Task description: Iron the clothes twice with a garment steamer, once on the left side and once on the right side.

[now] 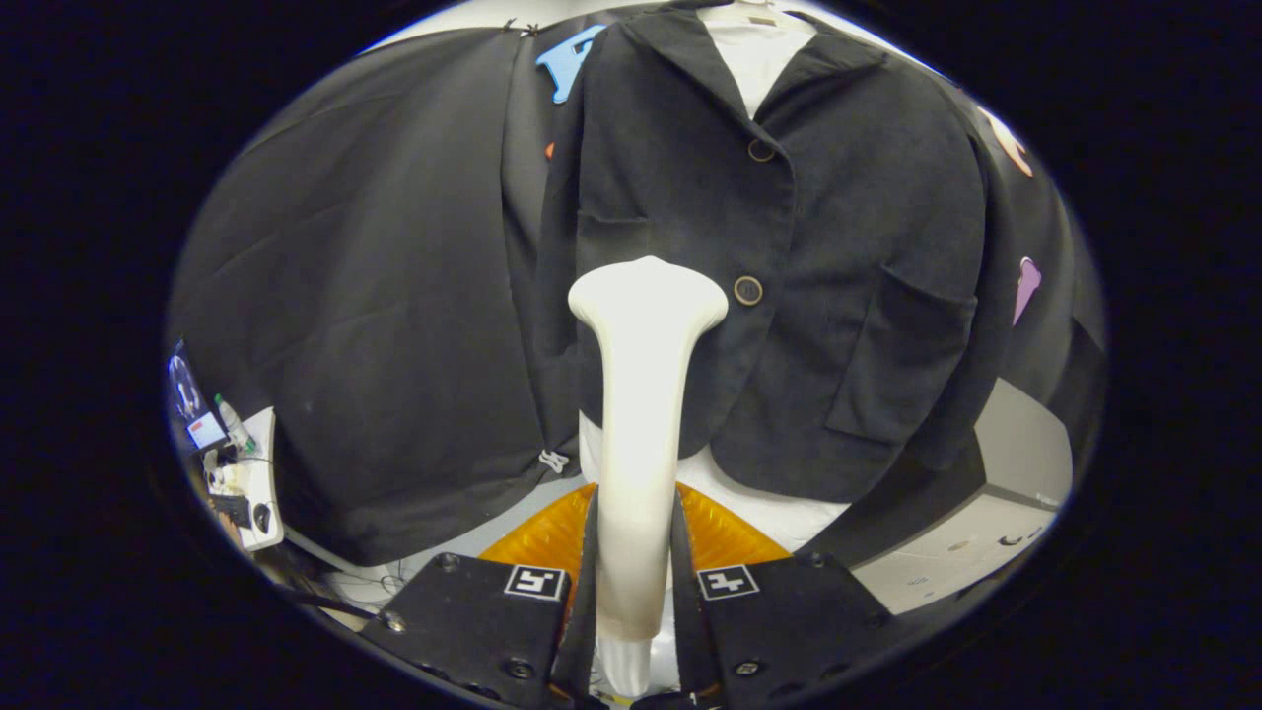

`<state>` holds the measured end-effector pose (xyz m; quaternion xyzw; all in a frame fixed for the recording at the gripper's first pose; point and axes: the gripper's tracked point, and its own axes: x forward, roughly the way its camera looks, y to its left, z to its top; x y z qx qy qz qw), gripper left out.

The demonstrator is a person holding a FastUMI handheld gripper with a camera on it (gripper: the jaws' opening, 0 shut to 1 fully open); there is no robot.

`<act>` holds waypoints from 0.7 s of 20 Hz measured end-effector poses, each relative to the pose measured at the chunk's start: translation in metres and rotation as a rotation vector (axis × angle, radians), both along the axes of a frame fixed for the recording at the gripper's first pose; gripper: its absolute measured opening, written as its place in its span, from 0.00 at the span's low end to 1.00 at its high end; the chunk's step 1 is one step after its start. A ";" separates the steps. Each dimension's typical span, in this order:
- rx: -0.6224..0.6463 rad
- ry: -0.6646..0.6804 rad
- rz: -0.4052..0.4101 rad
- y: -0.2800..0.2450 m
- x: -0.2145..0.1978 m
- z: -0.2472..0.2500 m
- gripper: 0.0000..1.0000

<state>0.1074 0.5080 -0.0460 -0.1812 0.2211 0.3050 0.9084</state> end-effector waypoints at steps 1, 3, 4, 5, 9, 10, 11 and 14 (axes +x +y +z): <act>0.000 0.006 -0.003 -0.001 -0.002 -0.002 0.36; 0.002 0.013 -0.008 -0.008 -0.005 -0.003 0.36; 0.003 0.017 -0.008 -0.011 -0.007 -0.004 0.36; 0.002 0.023 -0.010 -0.016 -0.009 -0.006 0.36; 0.002 0.053 -0.034 -0.047 -0.018 -0.015 0.36; 0.002 0.059 -0.041 -0.055 -0.020 -0.018 0.36; 0.004 0.064 -0.045 -0.063 -0.021 -0.020 0.36; 0.020 0.076 -0.056 -0.089 -0.029 -0.023 0.36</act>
